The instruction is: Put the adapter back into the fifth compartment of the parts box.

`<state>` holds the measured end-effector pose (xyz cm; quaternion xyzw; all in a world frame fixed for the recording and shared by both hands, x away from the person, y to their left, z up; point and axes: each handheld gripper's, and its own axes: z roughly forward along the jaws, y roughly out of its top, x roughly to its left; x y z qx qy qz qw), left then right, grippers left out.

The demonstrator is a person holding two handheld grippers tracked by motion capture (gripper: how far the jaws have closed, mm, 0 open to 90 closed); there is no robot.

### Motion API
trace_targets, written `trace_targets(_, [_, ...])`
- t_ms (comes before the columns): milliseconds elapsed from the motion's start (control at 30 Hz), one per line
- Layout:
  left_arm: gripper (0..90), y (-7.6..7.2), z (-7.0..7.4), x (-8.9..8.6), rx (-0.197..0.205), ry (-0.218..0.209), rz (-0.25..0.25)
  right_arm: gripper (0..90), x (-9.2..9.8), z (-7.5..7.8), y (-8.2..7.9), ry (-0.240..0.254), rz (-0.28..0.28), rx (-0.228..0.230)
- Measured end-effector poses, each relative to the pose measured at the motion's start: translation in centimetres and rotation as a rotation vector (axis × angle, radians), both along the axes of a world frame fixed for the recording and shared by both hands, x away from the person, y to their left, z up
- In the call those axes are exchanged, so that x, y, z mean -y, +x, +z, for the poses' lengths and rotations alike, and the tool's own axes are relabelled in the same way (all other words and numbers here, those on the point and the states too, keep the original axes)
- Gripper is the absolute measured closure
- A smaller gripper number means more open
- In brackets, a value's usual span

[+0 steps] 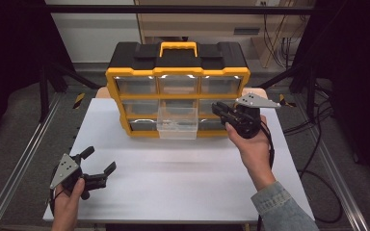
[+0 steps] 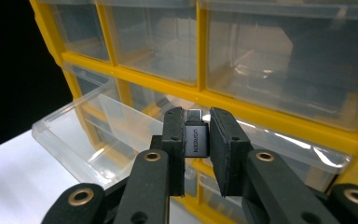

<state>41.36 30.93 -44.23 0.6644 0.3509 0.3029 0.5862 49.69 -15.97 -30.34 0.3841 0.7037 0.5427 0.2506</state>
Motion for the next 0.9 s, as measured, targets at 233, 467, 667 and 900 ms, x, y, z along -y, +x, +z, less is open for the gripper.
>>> trace_targets(233, [0.6,0.0,0.0,0.0,0.0,0.0,0.0,76.2,-0.3,0.4,-0.1,0.054,0.021,0.01])
trace_targets(467, [0.6,0.0,0.0,0.0,0.001,0.002,-0.001,76.2,-1.1,0.5,-0.1,0.07,0.038,0.013])
trace_targets(667, [0.6,0.0,0.0,0.0,0.0,0.005,0.0,76.2,-2.0,0.3,0.0,0.084,0.061,0.006])
trace_targets(900, [0.7,0.0,0.0,0.0,0.002,0.006,-0.001,76.2,-3.0,0.6,0.0,0.081,0.078,0.009])
